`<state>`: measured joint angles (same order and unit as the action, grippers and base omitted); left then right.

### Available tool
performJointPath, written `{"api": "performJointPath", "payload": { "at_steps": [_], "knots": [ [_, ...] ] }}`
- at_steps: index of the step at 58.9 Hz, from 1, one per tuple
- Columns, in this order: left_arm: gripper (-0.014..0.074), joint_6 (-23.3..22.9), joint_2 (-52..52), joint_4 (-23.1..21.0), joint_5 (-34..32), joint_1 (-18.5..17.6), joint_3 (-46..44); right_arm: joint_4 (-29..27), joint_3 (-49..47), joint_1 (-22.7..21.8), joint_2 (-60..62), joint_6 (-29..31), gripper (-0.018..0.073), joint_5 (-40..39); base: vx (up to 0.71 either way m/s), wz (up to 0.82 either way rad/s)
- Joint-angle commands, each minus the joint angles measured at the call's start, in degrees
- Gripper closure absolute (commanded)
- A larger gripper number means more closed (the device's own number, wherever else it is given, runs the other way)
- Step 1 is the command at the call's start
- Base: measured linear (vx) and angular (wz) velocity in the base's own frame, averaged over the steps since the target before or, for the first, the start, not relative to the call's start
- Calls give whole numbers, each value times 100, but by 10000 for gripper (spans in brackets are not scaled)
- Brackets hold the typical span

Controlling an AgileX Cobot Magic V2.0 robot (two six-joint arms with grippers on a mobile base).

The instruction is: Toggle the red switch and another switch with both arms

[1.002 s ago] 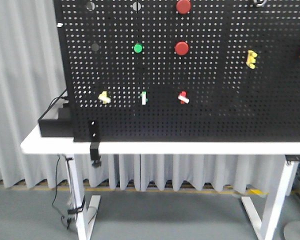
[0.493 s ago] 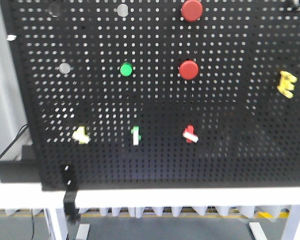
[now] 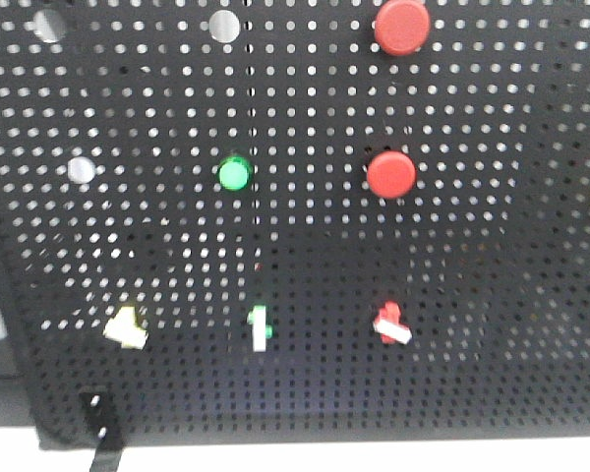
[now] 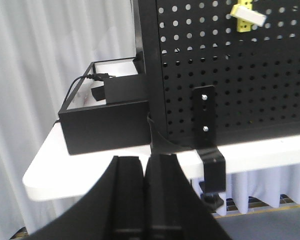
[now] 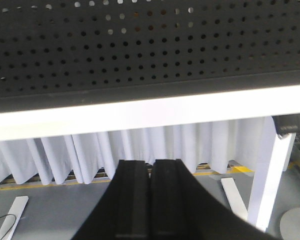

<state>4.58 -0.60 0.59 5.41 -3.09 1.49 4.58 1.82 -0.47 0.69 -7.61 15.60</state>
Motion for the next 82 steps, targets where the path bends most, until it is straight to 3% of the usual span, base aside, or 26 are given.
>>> {"api": "performJointPath", "payload": {
  "at_steps": [1,67,82],
  "knots": [
    [594,-63,-98,-59,-489,8,106,37,30,-23,56,58,566,-457,18,-1],
    [594,-19,-98,-26,-510,8,106,52,30,-23,56,58,566,-483,6,0],
    [594,-25,-98,-59,-1687,8,96,36,30,-23,56,49,566,-1420,0,0]
  ]
}}
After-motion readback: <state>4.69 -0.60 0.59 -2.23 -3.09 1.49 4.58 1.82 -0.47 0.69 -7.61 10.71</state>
